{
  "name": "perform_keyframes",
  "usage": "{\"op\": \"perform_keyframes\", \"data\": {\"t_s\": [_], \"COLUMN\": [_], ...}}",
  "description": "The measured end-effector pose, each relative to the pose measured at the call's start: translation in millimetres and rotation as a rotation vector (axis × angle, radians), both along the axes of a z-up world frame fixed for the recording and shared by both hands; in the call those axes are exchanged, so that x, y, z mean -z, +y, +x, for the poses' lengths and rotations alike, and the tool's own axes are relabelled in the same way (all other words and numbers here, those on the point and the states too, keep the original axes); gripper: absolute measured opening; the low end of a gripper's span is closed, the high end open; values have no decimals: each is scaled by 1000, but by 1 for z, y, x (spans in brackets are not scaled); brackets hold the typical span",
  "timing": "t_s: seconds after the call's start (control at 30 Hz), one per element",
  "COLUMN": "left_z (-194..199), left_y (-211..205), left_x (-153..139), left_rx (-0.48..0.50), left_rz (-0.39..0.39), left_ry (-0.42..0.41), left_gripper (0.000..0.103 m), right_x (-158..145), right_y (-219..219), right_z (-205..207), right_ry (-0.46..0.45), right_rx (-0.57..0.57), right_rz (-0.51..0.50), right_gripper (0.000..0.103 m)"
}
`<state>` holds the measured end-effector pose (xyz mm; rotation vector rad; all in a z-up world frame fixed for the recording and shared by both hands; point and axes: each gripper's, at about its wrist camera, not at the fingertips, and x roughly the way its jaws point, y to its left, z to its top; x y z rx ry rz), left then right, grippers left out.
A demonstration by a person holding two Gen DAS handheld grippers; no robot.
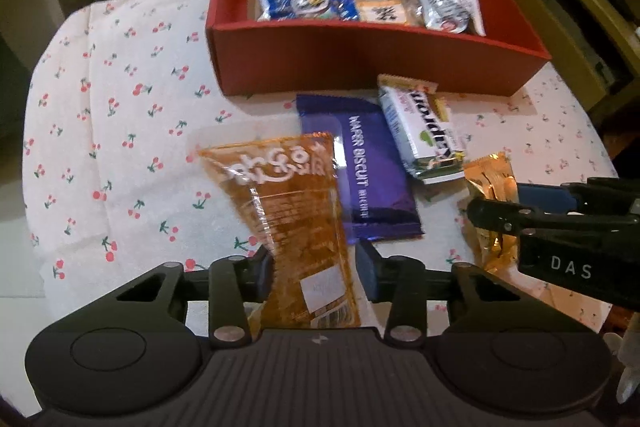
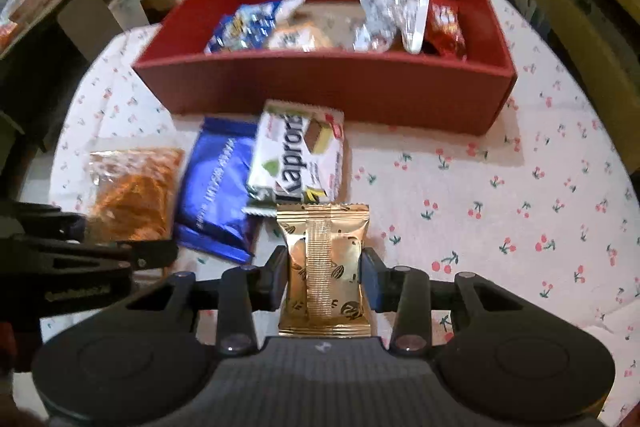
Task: Organize snacks
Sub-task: 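Carry the orange bag and gold cookie over the red tray with both grippers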
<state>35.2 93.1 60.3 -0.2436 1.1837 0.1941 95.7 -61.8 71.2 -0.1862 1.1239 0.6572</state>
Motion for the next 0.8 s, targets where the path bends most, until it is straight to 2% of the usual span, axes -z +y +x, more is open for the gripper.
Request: {"op": "perform_keyframes", "data": {"t_s": [0.23,0.33,0.4,0.43,0.47,0.53,0.63,0.7,0.77,0.8], "left_z": [4,5,5,6,6,7,7,4,0,-3], "left_y": [-14,-12,-15,-18,-20,-22,-26,-28,-26,-23], "left_x": [-11,-5,-3,-1,2,9,22,25,22,21], "left_rx": [41,43,53,66,78,82,88,84,65,45], "left_rz": [41,31,52,61,65,73,91,117,102,95], "left_ry": [-38,-30,-26,-22,-15,2,42,40,31,24], "left_gripper": [42,46,49,59,77,86,84,82,67,64], "right_x": [-14,-13,-14,-15,-16,-17,-17,-17,-19,-21], "right_y": [-2,-4,-4,-5,-5,-7,-9,-10,-11,-12], "right_z": [-2,1,1,1,2,2,3,3,3,3], "right_ry": [-33,-23,-20,-19,-19,-17,-4,-3,-4,-6], "right_rx": [13,24,21,20,19,19,21,20,16,15], "right_rz": [35,42,53,59,65,73,84,83,92,97], "right_gripper": [47,47,47,47,47,47,47,47,47,47]}}
